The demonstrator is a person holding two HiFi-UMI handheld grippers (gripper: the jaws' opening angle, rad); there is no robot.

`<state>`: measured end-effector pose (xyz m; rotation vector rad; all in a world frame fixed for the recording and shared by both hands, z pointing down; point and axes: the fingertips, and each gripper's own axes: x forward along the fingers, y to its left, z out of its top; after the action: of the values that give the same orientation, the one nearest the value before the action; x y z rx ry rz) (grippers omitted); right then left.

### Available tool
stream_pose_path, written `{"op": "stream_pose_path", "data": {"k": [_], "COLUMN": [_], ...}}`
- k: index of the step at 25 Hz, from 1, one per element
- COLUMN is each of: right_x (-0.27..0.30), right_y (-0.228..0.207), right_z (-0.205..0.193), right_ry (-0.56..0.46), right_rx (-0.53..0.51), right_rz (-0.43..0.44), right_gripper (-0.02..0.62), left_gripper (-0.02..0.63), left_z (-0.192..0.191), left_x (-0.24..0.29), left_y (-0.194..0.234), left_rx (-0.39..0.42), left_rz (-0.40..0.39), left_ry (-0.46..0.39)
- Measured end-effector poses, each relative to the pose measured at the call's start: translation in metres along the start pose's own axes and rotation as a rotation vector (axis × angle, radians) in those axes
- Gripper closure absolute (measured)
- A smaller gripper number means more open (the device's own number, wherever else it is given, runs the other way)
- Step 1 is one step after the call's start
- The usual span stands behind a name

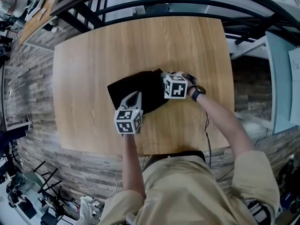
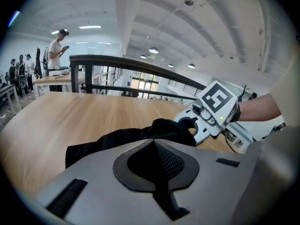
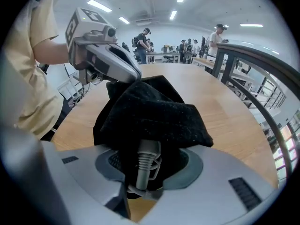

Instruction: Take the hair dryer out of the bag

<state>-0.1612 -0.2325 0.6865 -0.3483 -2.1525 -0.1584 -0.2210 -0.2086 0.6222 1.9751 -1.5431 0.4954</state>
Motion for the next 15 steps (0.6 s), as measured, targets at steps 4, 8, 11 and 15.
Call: {"op": "stream_pose_path", "data": {"k": [4, 8, 11, 15], "right_x": [-0.019, -0.039, -0.05, -0.059], "right_y": [0.0, -0.001, -0.006, -0.008], "right_z": [0.0, -0.003, -0.007, -0.018], "right_ry": [-0.02, -0.027, -0.02, 0.014], "right_rx": [-0.015, -0.029, -0.023, 0.029], "right_rz": [-0.033, -0.067, -0.077, -0.041], "right_gripper": [0.439, 0.443, 0.445, 0.446], "left_gripper": [0.595, 0.595, 0.595, 0.595], "left_z": [0.0, 0.002, 0.002, -0.001], "left_x": [0.003, 0.006, 0.009, 0.011], "left_y": [-0.001, -0.006, -0.009, -0.02], "left_rx": [-0.007, -0.003, 0.008, 0.04], "left_rz": [-0.001, -0.017, -0.04, -0.071], "left_ry": [-0.001, 0.002, 0.007, 0.026]}}
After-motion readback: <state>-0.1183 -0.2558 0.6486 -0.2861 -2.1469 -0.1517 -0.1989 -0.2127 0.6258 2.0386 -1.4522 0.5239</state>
